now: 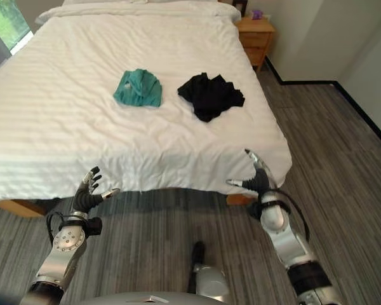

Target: Pick up bed clothes into laundry basket.

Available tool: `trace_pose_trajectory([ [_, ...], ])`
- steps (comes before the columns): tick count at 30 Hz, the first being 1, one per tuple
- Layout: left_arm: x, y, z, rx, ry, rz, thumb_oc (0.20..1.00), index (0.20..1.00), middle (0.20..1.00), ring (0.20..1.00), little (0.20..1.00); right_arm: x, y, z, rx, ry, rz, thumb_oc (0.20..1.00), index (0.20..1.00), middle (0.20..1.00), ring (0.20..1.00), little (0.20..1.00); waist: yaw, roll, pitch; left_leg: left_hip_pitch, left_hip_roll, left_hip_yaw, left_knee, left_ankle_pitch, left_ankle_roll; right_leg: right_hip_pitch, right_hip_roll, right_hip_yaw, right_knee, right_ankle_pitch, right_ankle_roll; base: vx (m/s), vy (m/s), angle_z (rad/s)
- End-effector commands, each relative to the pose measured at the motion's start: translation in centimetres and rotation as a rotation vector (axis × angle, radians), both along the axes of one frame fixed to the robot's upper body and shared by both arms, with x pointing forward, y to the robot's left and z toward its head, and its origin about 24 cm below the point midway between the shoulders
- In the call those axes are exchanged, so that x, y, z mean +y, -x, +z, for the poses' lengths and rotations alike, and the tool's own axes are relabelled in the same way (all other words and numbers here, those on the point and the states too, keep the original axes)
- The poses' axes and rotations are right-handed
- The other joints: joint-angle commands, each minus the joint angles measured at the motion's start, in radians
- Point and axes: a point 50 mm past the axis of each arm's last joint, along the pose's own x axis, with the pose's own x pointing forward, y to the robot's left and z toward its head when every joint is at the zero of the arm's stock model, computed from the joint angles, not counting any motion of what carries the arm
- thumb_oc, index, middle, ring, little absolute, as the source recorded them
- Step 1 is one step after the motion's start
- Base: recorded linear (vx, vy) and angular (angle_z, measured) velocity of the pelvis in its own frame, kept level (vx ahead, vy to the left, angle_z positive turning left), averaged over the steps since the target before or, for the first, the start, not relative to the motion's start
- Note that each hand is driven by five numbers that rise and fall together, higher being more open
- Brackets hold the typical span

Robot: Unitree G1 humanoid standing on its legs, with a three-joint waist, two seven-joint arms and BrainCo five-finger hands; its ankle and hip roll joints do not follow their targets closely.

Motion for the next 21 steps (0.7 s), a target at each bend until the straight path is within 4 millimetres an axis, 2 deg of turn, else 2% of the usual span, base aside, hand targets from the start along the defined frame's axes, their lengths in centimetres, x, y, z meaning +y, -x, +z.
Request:
trace_pose_trajectory([
  [1,0.5,-1.8,4.2,-0.213,-0.029,-0.020,1.000,1.000,1.000,1.000,1.000,0.8,-2.0,5.4,-0.252,0.106,0.026,1.000,1.000,1.000,1.000,1.000,0.028,-0.039,0.055,-0.146,-0.037,-0.013,0.303,0.055,-0.061,0.112,-0.083,-0.016,-0.002,-0.065,0.087,0.22,-0.121,-0.16],
  [2,0.4,-1.9,4.1,-0.212,-0.025,-0.017,1.000,1.000,1.000,1.000,1.000,0.6,-2.4,5.7,-0.260,0.122,0.011,1.000,1.000,1.000,1.000,1.000,0.044,-0.052,0.066,-0.201,-0.030,-0.014,0.369,0.058,-0.064,0.128,-0.089,-0.016,-0.002,-0.079,0.082,0.27,-0.110,-0.34],
  [4,0.4,-1.8,3.9,-0.204,-0.010,-0.014,1.000,1.000,1.000,1.000,1.000,-0.1,-2.9,6.2,-0.269,0.146,-0.026,1.000,1.000,1.000,1.000,1.000,0.066,-0.068,0.075,-0.278,0.007,0.019,0.361,0.038,-0.042,0.154,-0.100,-0.019,-0.002,-0.100,0.086,0.32,-0.034,-0.19],
  [5,0.4,-1.7,3.8,-0.201,0.001,-0.011,1.000,1.000,1.000,1.000,1.000,-0.3,-3.2,6.2,-0.262,0.154,-0.039,1.000,1.000,1.000,1.000,1.000,0.076,-0.059,0.076,-0.288,0.033,0.039,0.298,0.023,-0.032,0.162,-0.093,-0.017,-0.002,-0.111,0.094,0.33,0.067,0.03],
  [6,0.4,-1.4,3.7,-0.196,0.017,-0.010,1.000,1.000,1.000,1.000,1.000,-0.8,-3.4,6.0,-0.242,0.169,-0.061,1.000,1.000,1.000,1.000,1.000,0.089,-0.059,0.073,-0.288,0.032,0.067,0.207,0.013,-0.014,0.171,-0.094,-0.006,-0.002,-0.123,0.104,0.35,0.139,-0.02],
  [7,0.7,-1.0,3.4,-0.180,0.018,-0.007,1.000,1.000,1.000,1.000,1.000,-1.1,-3.6,6.2,-0.237,0.207,-0.068,1.000,1.000,1.000,1.000,1.000,0.100,-0.049,0.068,-0.281,0.013,0.076,0.084,0.029,-0.003,0.174,-0.086,0.006,-0.002,-0.133,0.112,0.36,0.216,-0.17],
  [9,1.1,-0.1,3.1,-0.163,0.005,0.002,1.000,1.000,1.000,1.000,1.000,-2.1,-4.2,7.3,-0.247,0.294,-0.083,1.000,1.000,1.000,1.000,1.000,0.122,-0.015,0.054,-0.271,-0.001,0.070,-0.156,0.105,0.001,0.189,-0.068,0.017,-0.002,-0.156,0.136,0.33,0.219,-0.17],
  [11,1.1,0.2,2.8,-0.152,0.021,-0.010,1.000,1.000,1.000,1.000,1.000,-2.6,-4.5,7.8,-0.239,0.345,-0.090,1.000,1.000,1.000,1.000,1.000,0.127,-0.010,0.048,-0.248,-0.011,0.074,-0.210,0.128,0.001,0.206,-0.069,0.017,-0.002,-0.167,0.136,0.23,0.113,-0.27],
  [12,1.1,0.5,2.4,-0.117,0.011,-0.028,1.000,1.000,1.000,1.000,1.000,-3.7,-4.6,7.5,-0.196,0.376,-0.122,1.000,1.000,1.000,1.000,1.000,0.122,0.000,0.030,-0.202,-0.017,0.089,-0.285,0.131,0.016,0.213,-0.057,0.005,-0.002,-0.170,0.140,0.26,0.122,-0.20],
  [15,1.2,0.5,2.4,-0.095,-0.008,-0.072,1.000,1.000,1.000,1.000,1.000,-3.7,-5.5,7.2,-0.150,0.372,-0.128,1.000,1.000,1.000,1.000,1.000,0.125,-0.024,0.013,-0.175,-0.045,0.085,-0.288,0.100,0.033,0.241,-0.059,0.008,0.023,-0.150,0.140,0.25,0.091,0.10],
  [16,1.1,0.5,2.3,-0.087,-0.013,-0.092,1.000,1.000,1.000,1.000,1.000,-3.7,-5.9,6.7,-0.117,0.380,-0.123,1.000,1.000,1.000,1.000,1.000,0.133,-0.030,0.017,-0.171,-0.053,0.083,-0.288,0.087,0.044,0.221,-0.062,0.010,0.084,-0.153,0.145,0.17,0.095,0.14],
  [17,1.0,0.1,2.8,-0.095,-0.034,-0.123,1.000,1.000,1.000,1.000,1.000,-3.4,-7.0,6.2,-0.074,0.386,-0.128,1.000,1.000,1.000,1.000,1.000,0.138,-0.035,0.046,-0.164,-0.052,0.087,-0.288,0.078,0.056,0.109,-0.077,0.046,0.267,-0.123,0.172,0.12,0.067,0.03],
  [18,1.1,-0.1,2.8,-0.096,-0.045,-0.127,1.000,1.000,1.000,1.000,1.000,-3.0,-7.6,5.8,-0.050,0.379,-0.128,1.000,1.000,1.000,1.000,1.000,0.139,-0.033,0.060,-0.167,-0.047,0.092,-0.288,0.074,0.057,0.043,-0.085,0.060,0.320,-0.107,0.182,0.09,0.024,0.04],
  [20,0.8,-0.6,2.9,-0.097,-0.022,-0.151,1.000,1.000,1.000,1.000,1.000,-2.9,-8.4,4.2,0.037,0.373,-0.149,1.000,1.000,1.000,1.000,1.000,0.143,-0.023,0.071,-0.183,-0.043,0.083,-0.288,0.078,0.045,0.014,-0.090,0.053,0.222,-0.116,0.167,0.08,-0.067,0.00],
  [21,1.2,-0.7,2.5,-0.077,-0.030,-0.134,1.000,1.000,1.000,1.000,1.000,-3.5,-8.2,3.0,0.103,0.365,-0.174,1.000,1.000,1.000,1.000,1.000,0.140,-0.022,0.077,-0.192,-0.041,0.078,-0.288,0.077,0.040,0.008,-0.086,0.050,0.179,-0.111,0.161,0.06,-0.058,0.04],
])
